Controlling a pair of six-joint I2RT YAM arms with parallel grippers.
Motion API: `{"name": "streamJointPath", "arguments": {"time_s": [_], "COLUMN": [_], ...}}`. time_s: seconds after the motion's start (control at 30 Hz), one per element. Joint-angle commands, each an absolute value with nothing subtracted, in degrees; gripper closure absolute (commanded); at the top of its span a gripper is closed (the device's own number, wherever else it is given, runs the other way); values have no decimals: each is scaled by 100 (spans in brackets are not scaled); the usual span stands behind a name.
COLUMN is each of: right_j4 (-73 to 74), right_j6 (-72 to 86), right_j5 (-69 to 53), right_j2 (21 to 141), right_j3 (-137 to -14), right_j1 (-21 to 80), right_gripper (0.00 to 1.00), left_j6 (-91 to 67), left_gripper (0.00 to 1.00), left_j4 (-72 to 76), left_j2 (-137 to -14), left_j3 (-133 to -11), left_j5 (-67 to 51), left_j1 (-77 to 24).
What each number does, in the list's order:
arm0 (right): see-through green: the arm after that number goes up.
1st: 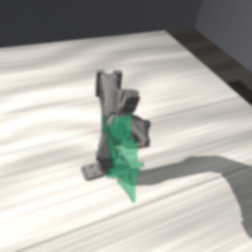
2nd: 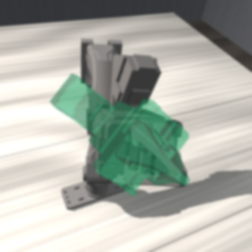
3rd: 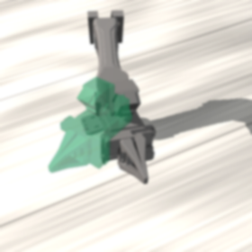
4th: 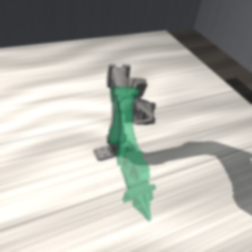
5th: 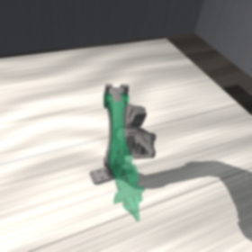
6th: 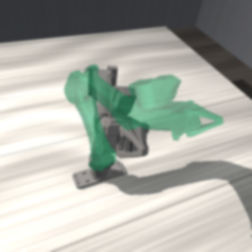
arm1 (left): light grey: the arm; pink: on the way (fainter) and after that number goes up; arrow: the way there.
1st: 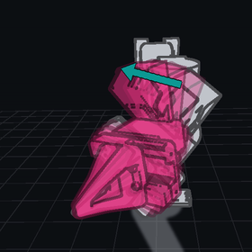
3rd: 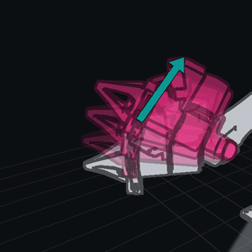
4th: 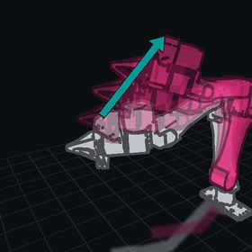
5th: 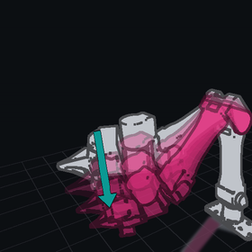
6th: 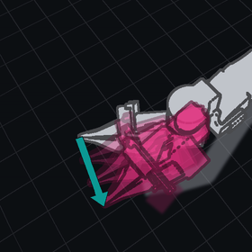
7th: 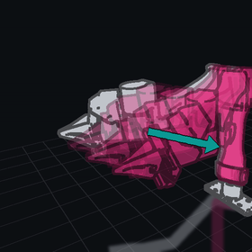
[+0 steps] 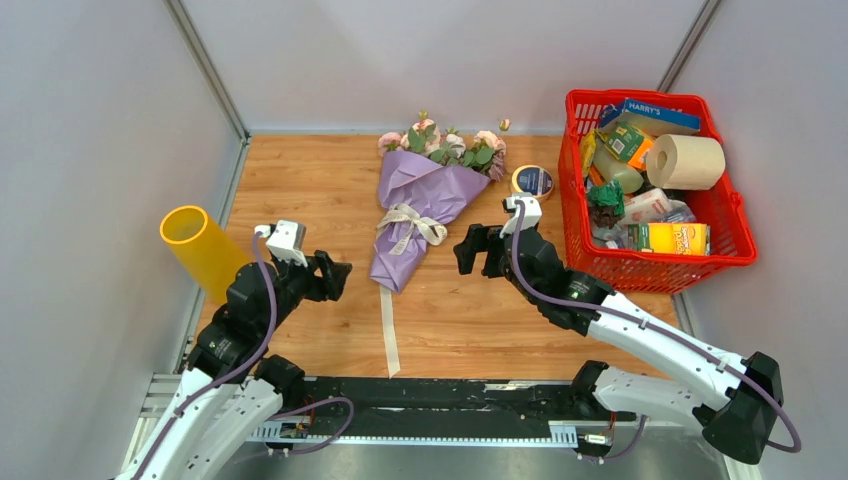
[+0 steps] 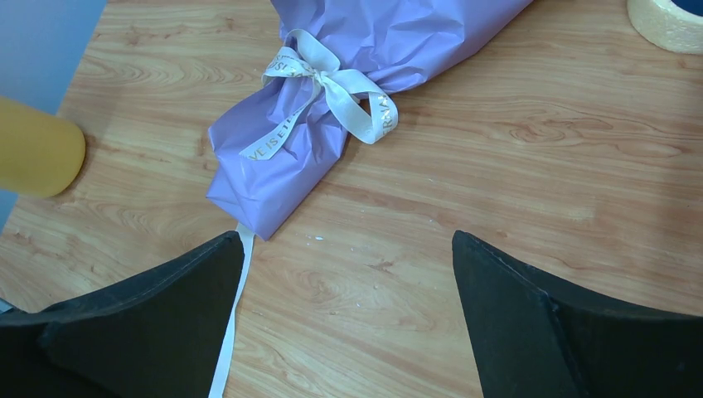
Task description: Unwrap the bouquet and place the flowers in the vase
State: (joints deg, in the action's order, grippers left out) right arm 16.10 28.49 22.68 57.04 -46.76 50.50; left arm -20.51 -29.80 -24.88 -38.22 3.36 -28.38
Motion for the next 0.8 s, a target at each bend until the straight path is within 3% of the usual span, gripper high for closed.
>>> {"name": "streamJointPath", "arguments": {"time_s": [0.0, 0.5, 0.63, 0.77], "right_j4": [1556, 1293, 529, 124], "right_j6": [2971, 3358, 3471, 3744], "right_j5": [2356, 2015, 1381, 1415], "right_j2": [5660, 6740, 7434, 8426], "right_j3": [-4825, -5246, -5221, -5501], "right_j1": [5054, 5063, 5071, 5054], "right_gripper": [0, 0, 6, 19], "left_j6": [-2092, -2066, -2065, -2057], "left_gripper": [24, 25, 25, 25], "left_j4": [-2856, -2848, -2857, -2821], "left_j2": [-2435, -2417, -2435, -2452], "left_j3": [-3964, -3946, -3946, -3920], "left_j5": [413, 369, 325, 273], "left_j1": [-2856, -2848, -2856, -2848]}}
